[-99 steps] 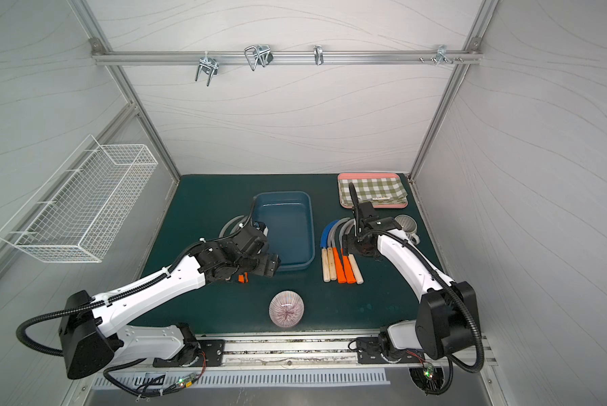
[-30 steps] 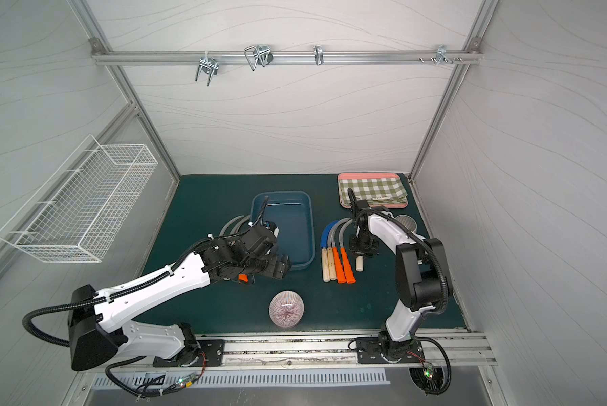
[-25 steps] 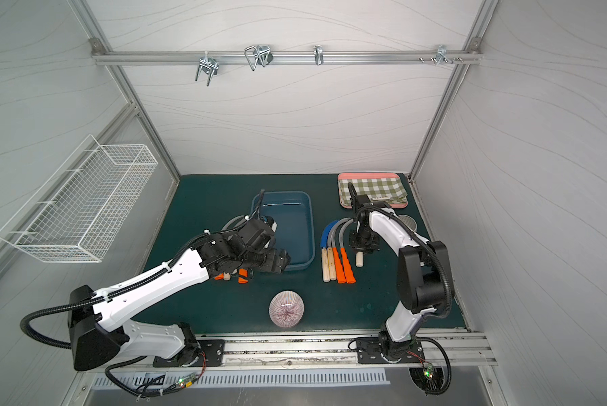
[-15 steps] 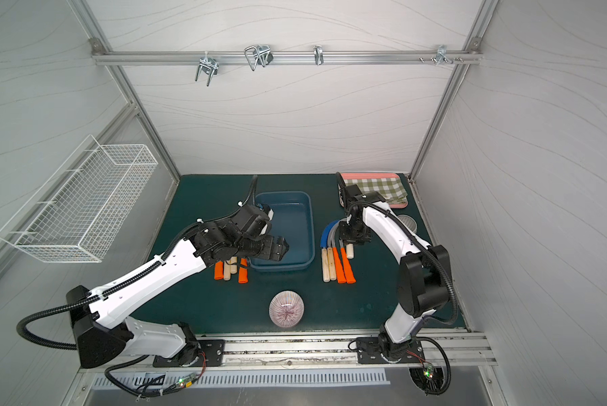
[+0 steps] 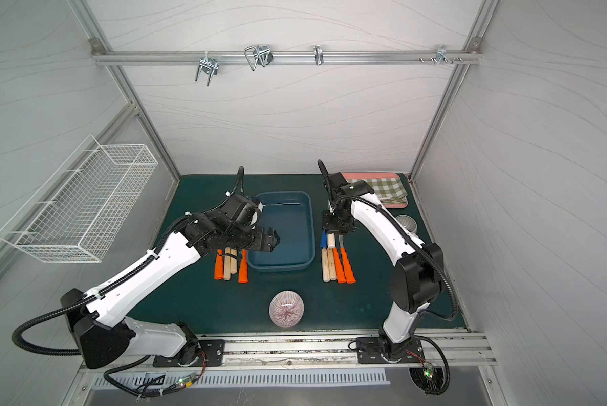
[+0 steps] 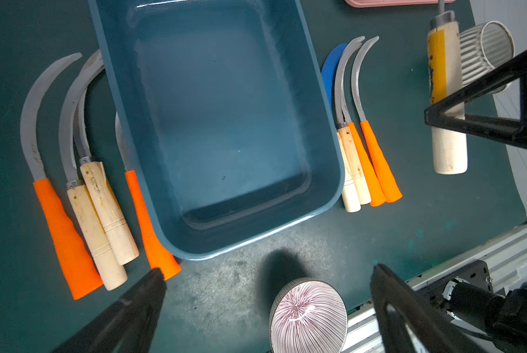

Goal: Put small sickles into storage boxes
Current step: Pick up the sickle at the center of the board, then place the sickle in the storage box.

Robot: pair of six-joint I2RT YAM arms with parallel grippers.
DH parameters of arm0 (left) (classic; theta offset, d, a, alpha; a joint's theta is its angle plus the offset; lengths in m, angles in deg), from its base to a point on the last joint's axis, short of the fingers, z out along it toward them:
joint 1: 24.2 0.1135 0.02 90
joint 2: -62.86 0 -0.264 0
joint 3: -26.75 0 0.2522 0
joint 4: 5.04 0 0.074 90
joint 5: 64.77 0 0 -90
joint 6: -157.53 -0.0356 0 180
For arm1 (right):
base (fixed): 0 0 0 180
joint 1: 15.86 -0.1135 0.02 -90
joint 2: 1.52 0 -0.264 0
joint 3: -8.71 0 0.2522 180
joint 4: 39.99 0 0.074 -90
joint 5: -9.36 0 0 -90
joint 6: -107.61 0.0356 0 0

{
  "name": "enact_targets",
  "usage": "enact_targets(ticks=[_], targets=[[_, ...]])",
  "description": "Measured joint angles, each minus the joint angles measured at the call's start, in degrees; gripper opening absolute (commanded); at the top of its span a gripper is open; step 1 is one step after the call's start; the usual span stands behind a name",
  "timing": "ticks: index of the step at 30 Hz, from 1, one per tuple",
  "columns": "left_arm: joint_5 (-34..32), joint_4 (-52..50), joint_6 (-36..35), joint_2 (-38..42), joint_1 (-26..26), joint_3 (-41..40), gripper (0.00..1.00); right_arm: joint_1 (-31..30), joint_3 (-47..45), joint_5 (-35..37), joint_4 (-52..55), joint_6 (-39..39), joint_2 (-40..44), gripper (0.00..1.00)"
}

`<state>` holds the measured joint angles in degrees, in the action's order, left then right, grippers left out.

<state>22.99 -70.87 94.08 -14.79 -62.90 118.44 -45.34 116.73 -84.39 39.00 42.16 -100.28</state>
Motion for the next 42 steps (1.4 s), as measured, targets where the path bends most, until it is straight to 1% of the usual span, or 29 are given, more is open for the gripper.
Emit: enact_targets(ticks=[7,13,26,37,42], targets=[[3.6,0.0,-1.0,2.4,4.3,0.0,0.99,-2.5,4.7,-1.9,-0.1,0.7,-3.9,0.0],[4.8,0.0,-1.5,4.8,6.1,-1.2,0.99,-5.2,7.6,-2.9,-0.5,0.7,-7.8,0.0],[3.9,0.1,-2.1,11.5,6.8,-8.9,0.99,-9.3,9.7,-3.8,-2.8,0.5,-15.8,0.0],[2.7,1.0,-2.6,13.0,7.0,-13.4,0.99,-11.2,13.3,-4.0,-4.7,-0.2,-23.3,0.0],[2.7,1.2,-2.9,13.0,7.1,-13.9,0.99,-11.3,14.5,-4.2,-5.7,-0.6,-25.6,0.0]])
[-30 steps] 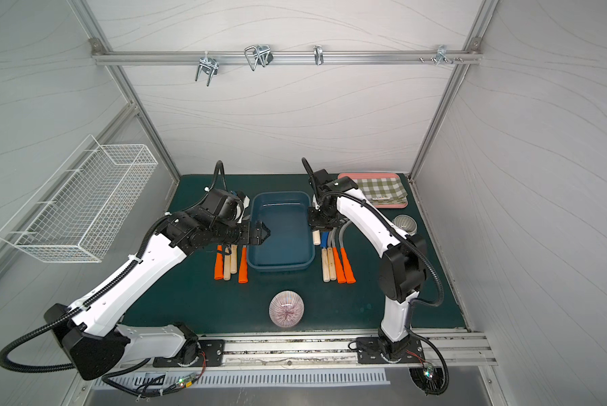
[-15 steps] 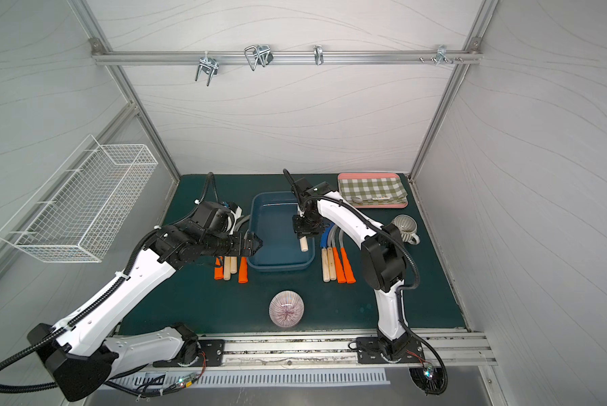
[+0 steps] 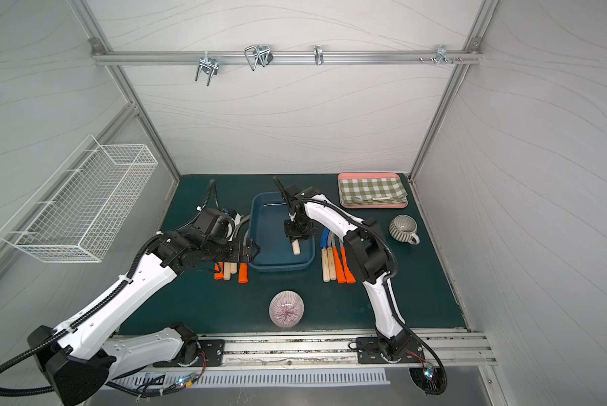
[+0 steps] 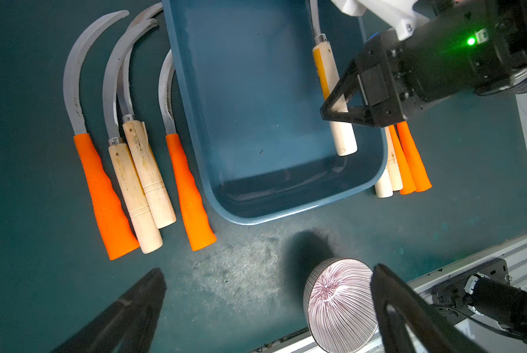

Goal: Put small sickles into storage boxes
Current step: Place the sickle in the storage box.

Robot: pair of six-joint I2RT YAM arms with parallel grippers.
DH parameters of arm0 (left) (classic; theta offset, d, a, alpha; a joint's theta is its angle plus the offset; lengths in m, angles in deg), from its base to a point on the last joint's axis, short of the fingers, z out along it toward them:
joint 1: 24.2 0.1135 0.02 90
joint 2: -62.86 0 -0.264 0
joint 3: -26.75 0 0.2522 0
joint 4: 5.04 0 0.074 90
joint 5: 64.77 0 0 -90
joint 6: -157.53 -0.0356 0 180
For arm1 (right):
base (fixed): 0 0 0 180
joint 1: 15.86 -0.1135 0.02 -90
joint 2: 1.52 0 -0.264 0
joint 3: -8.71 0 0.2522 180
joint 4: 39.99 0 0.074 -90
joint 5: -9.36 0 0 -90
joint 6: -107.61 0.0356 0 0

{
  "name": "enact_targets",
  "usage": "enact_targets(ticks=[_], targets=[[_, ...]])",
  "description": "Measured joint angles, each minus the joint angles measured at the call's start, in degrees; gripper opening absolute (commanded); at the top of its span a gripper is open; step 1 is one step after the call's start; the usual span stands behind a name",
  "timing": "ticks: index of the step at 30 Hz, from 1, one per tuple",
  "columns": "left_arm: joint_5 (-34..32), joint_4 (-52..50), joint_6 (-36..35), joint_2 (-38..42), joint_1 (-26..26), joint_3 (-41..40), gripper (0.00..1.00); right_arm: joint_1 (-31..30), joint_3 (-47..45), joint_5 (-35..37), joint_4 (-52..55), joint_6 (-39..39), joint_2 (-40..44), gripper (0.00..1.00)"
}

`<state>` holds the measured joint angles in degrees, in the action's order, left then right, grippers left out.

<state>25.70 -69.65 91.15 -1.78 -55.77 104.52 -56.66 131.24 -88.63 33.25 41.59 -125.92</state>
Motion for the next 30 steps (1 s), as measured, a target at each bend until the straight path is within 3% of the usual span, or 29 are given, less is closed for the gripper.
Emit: enact_targets(ticks=[10,19,25,30], targets=[[0.5,1.0,-0.8,-0.8,0.3,-1.9,0.99,0.0,0.9,-0.8,-1.9,-0.5,-4.6,0.03],[0.6,1.4,-0.9,-1.7,0.7,-2.3,0.99,0.0,2.0,-1.8,-2.2,-1.1,-6.1,0.34],[0.6,1.4,-0.9,-2.0,0.9,-2.3,0.99,0.1,3.0,-2.6,-1.7,-1.5,-6.0,0.49],[0.6,1.4,-0.5,-2.9,1.2,-2.3,0.99,0.3,3.0,-2.8,-0.3,-2.0,-4.8,0.76]])
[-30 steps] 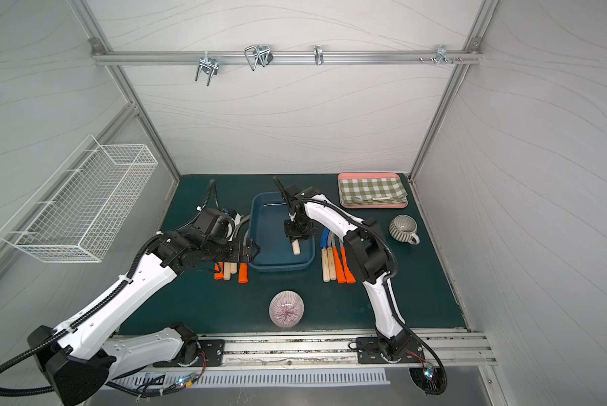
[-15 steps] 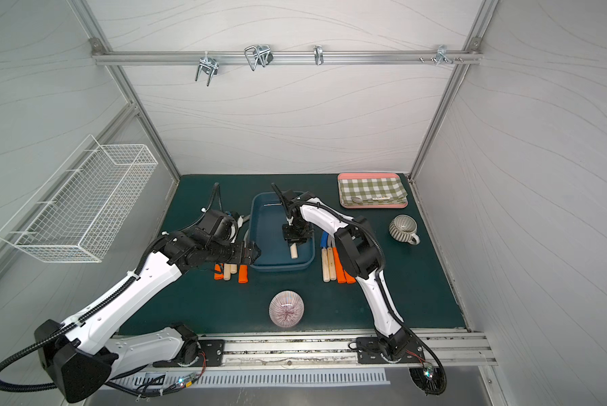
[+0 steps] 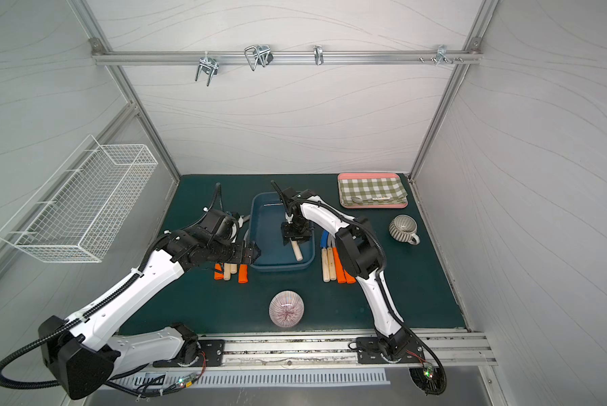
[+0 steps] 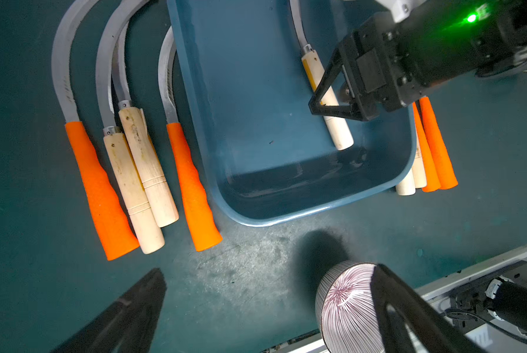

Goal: Put small sickles into storage boxes
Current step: Place the sickle in the storage box.

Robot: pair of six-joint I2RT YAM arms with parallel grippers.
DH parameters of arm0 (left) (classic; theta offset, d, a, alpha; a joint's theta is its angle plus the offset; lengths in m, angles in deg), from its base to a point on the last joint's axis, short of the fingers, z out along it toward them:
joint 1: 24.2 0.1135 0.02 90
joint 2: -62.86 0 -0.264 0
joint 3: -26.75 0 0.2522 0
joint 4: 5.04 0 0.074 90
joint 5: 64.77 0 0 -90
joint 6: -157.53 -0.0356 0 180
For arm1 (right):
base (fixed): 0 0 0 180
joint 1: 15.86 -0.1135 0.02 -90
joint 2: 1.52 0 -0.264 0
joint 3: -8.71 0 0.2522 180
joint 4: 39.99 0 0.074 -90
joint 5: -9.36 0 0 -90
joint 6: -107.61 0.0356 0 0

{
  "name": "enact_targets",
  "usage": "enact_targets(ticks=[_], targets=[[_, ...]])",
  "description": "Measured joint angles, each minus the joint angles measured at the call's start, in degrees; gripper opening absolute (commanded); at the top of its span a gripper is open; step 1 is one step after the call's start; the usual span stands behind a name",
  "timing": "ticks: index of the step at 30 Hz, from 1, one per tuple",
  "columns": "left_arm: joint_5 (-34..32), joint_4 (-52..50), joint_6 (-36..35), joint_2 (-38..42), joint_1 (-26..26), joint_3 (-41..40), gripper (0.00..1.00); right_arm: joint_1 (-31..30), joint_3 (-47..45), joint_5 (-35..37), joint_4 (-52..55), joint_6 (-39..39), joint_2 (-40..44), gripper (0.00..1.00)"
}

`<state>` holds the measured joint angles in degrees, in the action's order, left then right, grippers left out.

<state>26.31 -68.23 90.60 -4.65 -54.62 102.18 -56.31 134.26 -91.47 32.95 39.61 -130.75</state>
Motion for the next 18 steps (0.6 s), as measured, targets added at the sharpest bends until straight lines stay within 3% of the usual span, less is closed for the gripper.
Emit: enact_targets(ticks=[4,18], targets=[[-0.2,-0.1,0.5,-0.5,0.0,0.0,0.99,0.1,-0.1,0.0,0.8,-0.6,3.2,0.99],[-5.1,-1.7,3.5,-2.8,0.4,0.0,0.96,0.0,-5.7,0.2,2.7,-0.8,17.3,0.99]])
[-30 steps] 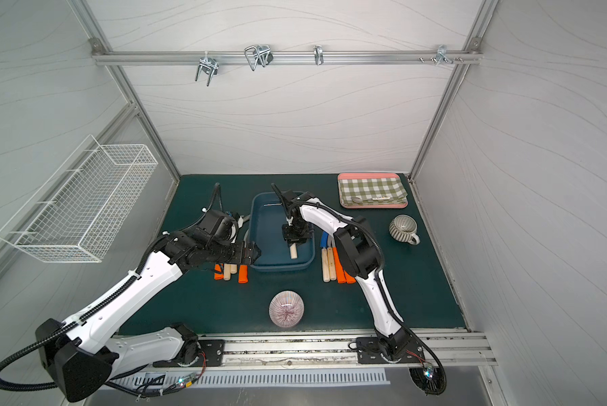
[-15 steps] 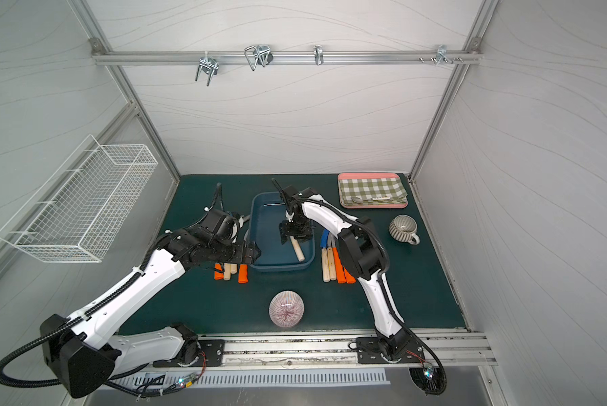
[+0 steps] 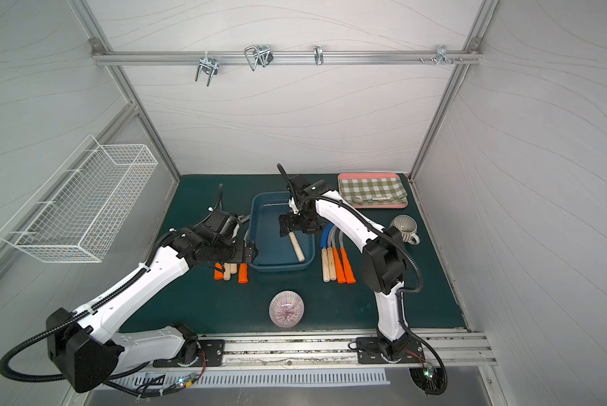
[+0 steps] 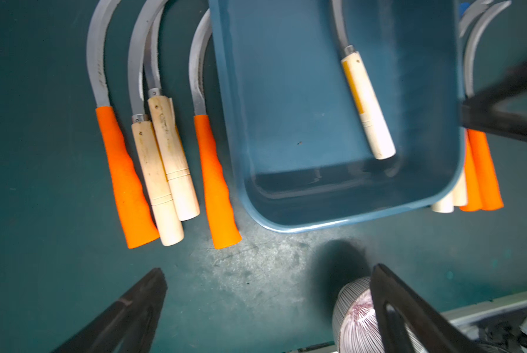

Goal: Put small sickles into storage boxes
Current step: Place the sickle in the storage box, then pick up the sickle at the center of the board.

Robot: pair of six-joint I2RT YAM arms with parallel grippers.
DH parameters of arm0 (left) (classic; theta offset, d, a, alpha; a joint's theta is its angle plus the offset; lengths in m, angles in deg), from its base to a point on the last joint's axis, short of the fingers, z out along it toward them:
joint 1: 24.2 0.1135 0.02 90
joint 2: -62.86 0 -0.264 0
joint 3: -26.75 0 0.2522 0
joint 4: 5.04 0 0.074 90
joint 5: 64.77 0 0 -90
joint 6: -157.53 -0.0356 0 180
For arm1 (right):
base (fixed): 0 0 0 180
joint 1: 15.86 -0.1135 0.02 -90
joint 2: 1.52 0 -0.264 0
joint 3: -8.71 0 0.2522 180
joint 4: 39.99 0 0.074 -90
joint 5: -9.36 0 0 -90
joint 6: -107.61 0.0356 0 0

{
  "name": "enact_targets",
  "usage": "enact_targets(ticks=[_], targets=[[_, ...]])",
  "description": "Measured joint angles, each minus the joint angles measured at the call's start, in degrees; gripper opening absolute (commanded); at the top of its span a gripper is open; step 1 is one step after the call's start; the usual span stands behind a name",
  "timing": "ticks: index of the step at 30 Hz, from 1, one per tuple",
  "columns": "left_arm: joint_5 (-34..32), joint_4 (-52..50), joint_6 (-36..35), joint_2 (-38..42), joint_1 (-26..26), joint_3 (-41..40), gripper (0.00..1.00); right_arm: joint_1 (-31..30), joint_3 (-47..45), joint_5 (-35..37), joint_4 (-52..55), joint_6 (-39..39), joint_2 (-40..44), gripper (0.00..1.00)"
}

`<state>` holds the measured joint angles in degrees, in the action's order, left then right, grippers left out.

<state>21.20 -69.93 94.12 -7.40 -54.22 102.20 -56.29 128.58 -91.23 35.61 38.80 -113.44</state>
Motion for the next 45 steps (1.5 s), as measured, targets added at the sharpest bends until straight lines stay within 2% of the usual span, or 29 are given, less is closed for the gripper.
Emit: enact_targets(ticks=[5,10,12,16,18,19,33,45], targets=[[-1.9,-1.4,1.2,-1.8,0.6,0.0,0.86,-0.3,-3.1,-0.6,0.8,0.2,5.2,0.99],[-3.3,-1.5,2.1,-2.0,1.4,-1.2,0.65,-1.9,-4.0,-1.5,1.9,0.9,10.5,0.99],[-3.5,-1.6,2.3,-2.3,1.9,-1.7,0.61,-3.1,-4.1,-1.9,2.3,1.4,12.5,0.99],[-3.8,-1.2,2.4,-3.4,3.1,-2.8,0.46,-6.3,-4.1,-2.4,3.3,2.0,16.4,0.99],[-3.6,-1.0,2.5,-4.3,3.7,-3.3,0.32,-7.5,-4.2,-2.7,3.5,2.6,18.0,0.99],[-3.5,-0.9,2.7,-5.0,4.0,-3.5,0.28,-8.1,-4.3,-3.0,3.6,2.9,18.8,0.99],[-2.6,1.8,3.2,-14.3,8.4,-4.2,0.27,-14.3,-5.4,-4.1,3.8,5.4,22.3,0.99],[-1.2,5.0,1.2,-22.8,11.9,-2.2,0.28,-14.9,-5.7,-5.2,3.6,5.6,22.3,0.99]])
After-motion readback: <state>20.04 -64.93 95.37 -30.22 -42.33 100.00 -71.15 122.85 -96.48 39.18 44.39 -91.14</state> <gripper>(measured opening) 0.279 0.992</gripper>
